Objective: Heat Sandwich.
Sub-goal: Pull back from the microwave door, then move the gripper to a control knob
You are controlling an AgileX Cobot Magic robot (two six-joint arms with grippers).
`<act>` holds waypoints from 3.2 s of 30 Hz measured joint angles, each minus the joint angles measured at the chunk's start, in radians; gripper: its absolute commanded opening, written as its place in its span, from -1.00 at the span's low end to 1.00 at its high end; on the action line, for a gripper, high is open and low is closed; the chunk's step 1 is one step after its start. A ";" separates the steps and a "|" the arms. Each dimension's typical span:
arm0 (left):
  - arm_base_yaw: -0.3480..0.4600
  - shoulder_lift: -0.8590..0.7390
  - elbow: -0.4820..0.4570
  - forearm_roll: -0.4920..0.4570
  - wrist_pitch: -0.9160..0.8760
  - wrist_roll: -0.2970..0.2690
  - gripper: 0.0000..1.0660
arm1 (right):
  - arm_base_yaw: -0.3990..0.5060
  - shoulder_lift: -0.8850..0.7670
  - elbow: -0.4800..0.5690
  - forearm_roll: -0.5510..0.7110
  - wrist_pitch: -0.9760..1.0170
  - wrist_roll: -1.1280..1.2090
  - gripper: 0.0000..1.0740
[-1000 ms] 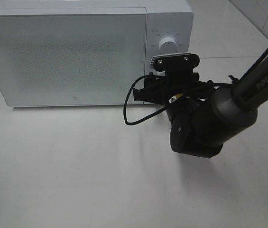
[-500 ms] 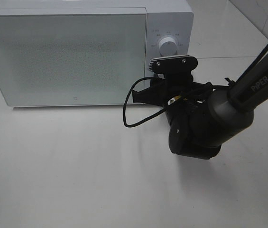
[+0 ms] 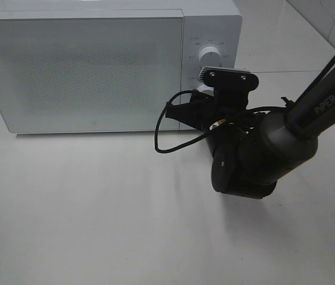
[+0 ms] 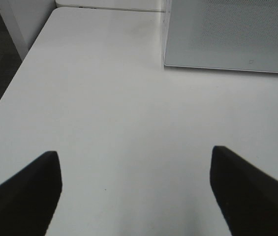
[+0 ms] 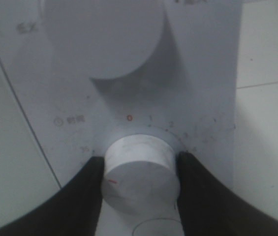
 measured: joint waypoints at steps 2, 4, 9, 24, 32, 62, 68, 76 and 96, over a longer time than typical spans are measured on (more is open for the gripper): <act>0.000 0.000 0.000 0.000 0.000 0.000 0.47 | 0.000 0.000 0.000 -0.002 -0.001 0.130 -1.00; 0.000 0.000 0.000 0.000 0.000 0.000 0.47 | 0.000 0.000 0.000 -0.006 -0.001 0.257 -1.00; 0.000 0.000 0.000 0.000 0.000 0.000 0.47 | 0.000 0.000 0.001 -0.021 -0.001 0.531 -1.00; 0.000 0.000 0.000 0.000 0.000 0.000 0.47 | 0.000 0.001 0.003 -0.038 -0.001 0.971 -1.00; 0.000 0.000 0.000 0.000 0.000 0.000 0.47 | 0.001 0.001 0.003 -0.026 -0.001 1.083 -1.00; 0.000 0.000 0.000 0.000 0.000 0.000 0.47 | 0.001 0.000 0.003 -0.026 -0.001 1.189 -0.99; 0.000 0.000 0.000 0.000 0.000 0.000 0.47 | 0.001 0.000 0.003 -0.026 -0.001 1.189 -0.94; 0.000 0.000 0.000 0.000 0.000 0.000 0.47 | 0.001 0.000 0.003 -0.026 -0.001 1.185 -0.62; 0.000 0.000 0.000 0.000 0.000 0.000 0.47 | 0.001 -0.002 0.032 -0.057 -0.005 1.186 0.08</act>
